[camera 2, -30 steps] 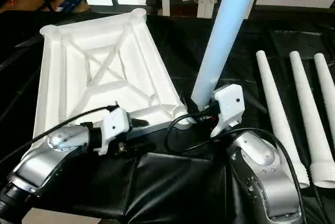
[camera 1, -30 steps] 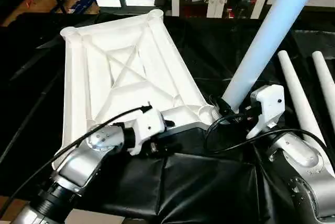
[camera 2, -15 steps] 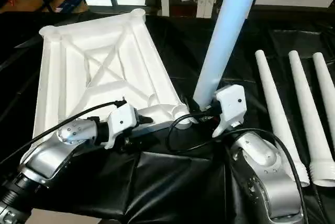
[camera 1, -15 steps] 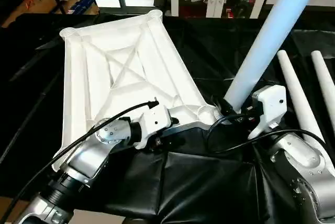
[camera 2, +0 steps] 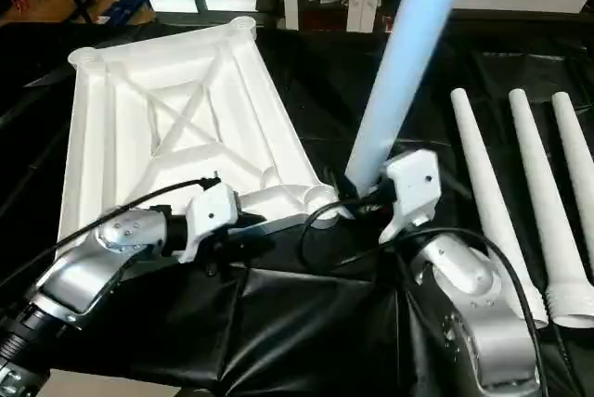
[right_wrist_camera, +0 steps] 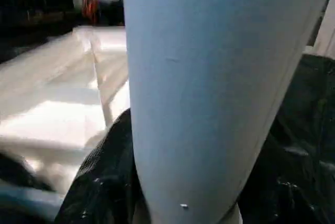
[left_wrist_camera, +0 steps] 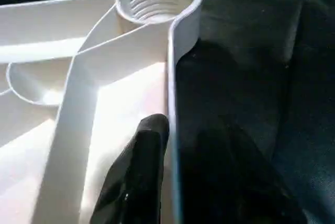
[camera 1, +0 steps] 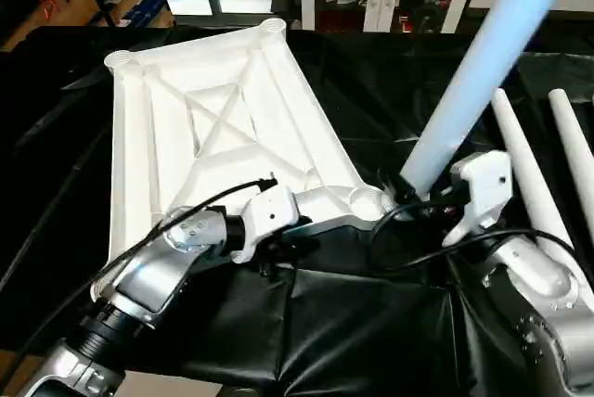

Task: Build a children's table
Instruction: Insert table leg to table base

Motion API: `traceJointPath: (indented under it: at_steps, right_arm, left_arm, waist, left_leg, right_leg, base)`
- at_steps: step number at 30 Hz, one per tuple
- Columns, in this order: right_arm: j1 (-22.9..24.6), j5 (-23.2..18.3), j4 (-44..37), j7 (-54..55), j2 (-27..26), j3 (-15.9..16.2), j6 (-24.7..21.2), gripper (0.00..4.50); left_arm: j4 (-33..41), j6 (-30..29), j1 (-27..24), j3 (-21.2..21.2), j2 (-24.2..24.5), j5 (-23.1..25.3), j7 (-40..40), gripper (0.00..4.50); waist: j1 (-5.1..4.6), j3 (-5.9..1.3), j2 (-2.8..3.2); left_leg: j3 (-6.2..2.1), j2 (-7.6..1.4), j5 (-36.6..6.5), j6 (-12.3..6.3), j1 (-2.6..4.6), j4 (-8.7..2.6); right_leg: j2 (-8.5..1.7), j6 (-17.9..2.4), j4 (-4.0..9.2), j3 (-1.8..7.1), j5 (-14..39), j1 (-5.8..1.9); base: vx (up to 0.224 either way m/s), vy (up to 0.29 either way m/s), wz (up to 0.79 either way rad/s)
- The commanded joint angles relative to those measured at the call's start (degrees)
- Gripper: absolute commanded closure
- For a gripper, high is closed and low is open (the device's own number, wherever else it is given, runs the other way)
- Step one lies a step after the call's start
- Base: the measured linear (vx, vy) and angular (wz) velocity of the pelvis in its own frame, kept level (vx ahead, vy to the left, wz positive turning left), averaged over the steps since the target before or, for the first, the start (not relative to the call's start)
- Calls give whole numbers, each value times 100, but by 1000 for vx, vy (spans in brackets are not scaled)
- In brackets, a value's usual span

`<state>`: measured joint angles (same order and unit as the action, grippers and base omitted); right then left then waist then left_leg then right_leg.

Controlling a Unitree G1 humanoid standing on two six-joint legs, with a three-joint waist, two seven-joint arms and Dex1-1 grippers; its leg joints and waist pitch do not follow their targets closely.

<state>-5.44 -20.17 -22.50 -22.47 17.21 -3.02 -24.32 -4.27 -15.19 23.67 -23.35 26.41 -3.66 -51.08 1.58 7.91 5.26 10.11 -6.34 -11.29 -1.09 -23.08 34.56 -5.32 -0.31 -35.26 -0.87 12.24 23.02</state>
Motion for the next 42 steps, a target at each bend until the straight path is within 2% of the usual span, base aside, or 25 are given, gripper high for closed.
traceJointPath:
  at_steps: [1,3,4,5,6,8,10,11,13,14,15,16,17,19,20,21,24,26,27,31,32,36,39,40,42]
  right_arm:
    - [-113,-350,129,-126,-54,-221,31,259]
    - [-187,-513,270,-240,-61,-304,9,259]
    - [-359,-914,581,-510,-63,-485,-134,259]
    - [-370,-936,602,-527,-59,-495,-149,259]
    - [-584,-1339,999,-940,80,-637,-498,259]
    - [-633,-1427,1099,-1091,145,-647,-595,259]
    - [-784,-1435,1336,-1353,304,-619,-698,259]
    - [-868,-1459,1414,-1446,363,-612,-733,259]
    - [-1002,-1590,1507,-1593,427,-627,-800,259]
    - [-1114,-1752,1495,-1702,488,-629,-950,259]
    - [-1157,-1792,1486,-1748,525,-615,-1012,259]
    - [-1222,-1882,1509,-1808,562,-624,-1099,259]
    - [-1265,-1951,1525,-1828,573,-644,-1158,259]
    - [-1400,-2126,1586,-1889,612,-702,-1313,259]
    - [-1423,-2155,1600,-1887,616,-715,-1349,259]
    - [-1487,-2200,1648,-1894,629,-740,-1427,259]
    - [-1559,-2102,1738,-1921,680,-687,-1467,259]
    - [-1570,-2038,1764,-1937,702,-643,-1449,259]
    - [-1585,-2009,1786,-1946,731,-603,-1451,259]
    - [-1599,-1991,1769,-1915,741,-544,-1449,259]
    - [-1607,-1984,1762,-1912,737,-539,-1451,259]
    - [-1640,-1880,1809,-1949,757,-495,-1378,259]
    - [-1668,-1844,1848,-1942,735,-475,-1330,259]
    - [-1672,-1843,1850,-1937,732,-471,-1322,259]
    - [-1674,-1851,1853,-1929,735,-469,-1310,259]
  left_arm:
    - [-199,-178,-52,3,77,56,-78,335]
    - [-202,-172,-54,4,76,48,-97,345]
    - [-192,-183,-50,-9,69,21,-150,361]
    - [-192,-181,-50,-11,68,22,-151,372]
    - [-191,-143,-54,-49,48,47,-162,376]
    - [-184,-128,-66,-75,51,55,-186,383]
    - [-180,-86,-110,-120,33,90,-201,397]
    - [-177,-67,-129,-134,20,107,-191,420]
    - [-179,-37,-150,-146,-3,132,-174,433]
    - [-161,-6,-176,-135,-35,90,-193,443]
    - [-154,0,-180,-127,-50,88,-175,443]
    - [-143,-6,-182,-116,-66,86,-161,443]
    - [-131,-15,-184,-114,-72,83,-158,443]
    - [-107,-24,-191,-109,-94,88,-139,443]
    - [-98,-21,-199,-120,-88,96,-143,443]
    - [-81,3,-224,-147,-77,140,-131,443]
    - [-39,34,-280,-168,-81,185,-99,443]
    - [-36,113,-294,-163,-100,246,-19,443]
    - [-48,179,-304,-121,-153,297,83,403]
    - [74,210,-296,54,-278,160,107,385]
    - [123,235,-295,90,-290,118,90,356]
    - [303,155,-331,178,-248,-77,-102,346]
    - [226,226,-359,193,-147,-2,-155,346]
    - [197,249,-364,203,-136,17,-153,346]
    - [140,269,-373,197,-68,55,-182,346]
  waist:
    - [-16,-357,-27]
    - [-17,-368,-33]
    - [-23,-361,-25]
    - [-26,-367,-29]
    - [-34,-353,-47]
    - [-24,-344,-51]
    - [-15,-361,-95]
    - [-12,-364,-90]
    - [-13,-360,-88]
    - [-11,-365,-111]
    - [-7,-361,-102]
    - [-10,-364,-135]
    - [-3,-366,-127]
    - [-2,-372,-187]
    - [5,-372,-174]
    - [-1,-373,-195]
    - [1,-363,-192]
    - [2,-374,-218]
    - [3,-370,-216]
    - [19,-361,-214]
    - [25,-361,-197]
    - [29,-375,-213]
    - [32,-388,-225]
    - [33,-383,-205]
    - [38,-376,-209]
  left_leg:
    - [-275,-585,-651,-484,165,-470]
    - [-268,-582,-581,-509,167,-459]
    - [-263,-574,-534,-534,166,-452]
    - [-267,-572,-524,-555,159,-446]
    - [-267,-562,-518,-605,146,-443]
    - [-261,-571,-482,-647,147,-440]
    - [-256,-585,-265,-745,147,-429]
    - [-255,-581,-207,-787,147,-424]
    - [-254,-581,-186,-839,144,-418]
    - [-253,-584,-167,-873,146,-414]
    - [-253,-592,-166,-884,149,-418]
    - [-251,-591,-148,-912,150,-417]
    - [-250,-595,-131,-922,155,-415]
    - [-239,-596,-28,-989,149,-411]
    - [-244,-595,-19,-993,147,-408]
    - [-242,-594,0,-1013,145,-409]
    - [-236,-593,-30,-989,150,-416]
    - [-232,-591,23,-1011,143,-409]
    - [-229,-590,19,-1023,143,-409]
    - [-224,-606,-135,-949,156,-427]
    - [-230,-607,-152,-920,157,-429]
    - [-229,-602,30,-917,159,-421]
    - [-220,-586,337,-1077,147,-382]
    - [-219,-580,356,-1106,139,-375]
    - [-222,-592,302,-1113,139,-381]
  right_leg:
    - [-379,-1592,316,189,-255,-237]
    - [-377,-1619,311,187,-383,-244]
    - [-376,-1640,307,186,-463,-244]
    - [-387,-1672,300,186,-497,-256]
    - [-386,-1717,305,185,-493,-271]
    - [-386,-1730,319,187,-420,-273]
    - [-378,-1713,302,179,-537,-260]
    - [-378,-1718,298,173,-514,-258]
    - [-384,-1723,303,172,-420,-260]
    - [-390,-1722,303,176,-379,-265]
    - [-390,-1711,308,176,-338,-255]
    - [-386,-1711,309,175,-292,-254]
    - [-389,-1708,313,177,-272,-250]
    - [-388,-1701,318,177,-229,-239]
    - [-393,-1698,311,178,-197,-241]
    - [-390,-1689,315,177,-142,-238]
    - [-386,-1651,332,175,53,-216]
    - [-390,-1643,328,176,1,-223]
    - [-391,-1637,336,178,35,-216]
    - [-390,-1628,362,183,242,-201]
    - [-387,-1638,356,179,249,-198]
    - [-378,-1696,306,174,-176,-203]
    - [-379,-1759,263,168,-587,-205]
    - [-383,-1777,263,166,-613,-211]
    - [-385,-1793,268,164,-567,-213]
  base:
    - [0,0,0]
    - [0,0,0]
    - [0,0,0]
    - [0,0,0]
    - [0,0,0]
    - [0,0,0]
    - [0,0,0]
    - [0,0,0]
    - [0,0,0]
    - [0,0,0]
    - [0,0,0]
    - [0,0,0]
    - [0,0,0]
    - [0,0,0]
    - [0,0,0]
    - [0,0,0]
    - [0,0,0]
    - [0,0,0]
    - [0,0,0]
    - [0,0,0]
    - [0,0,0]
    - [0,0,0]
    - [0,0,0]
    - [0,0,0]
    - [0,0,0]
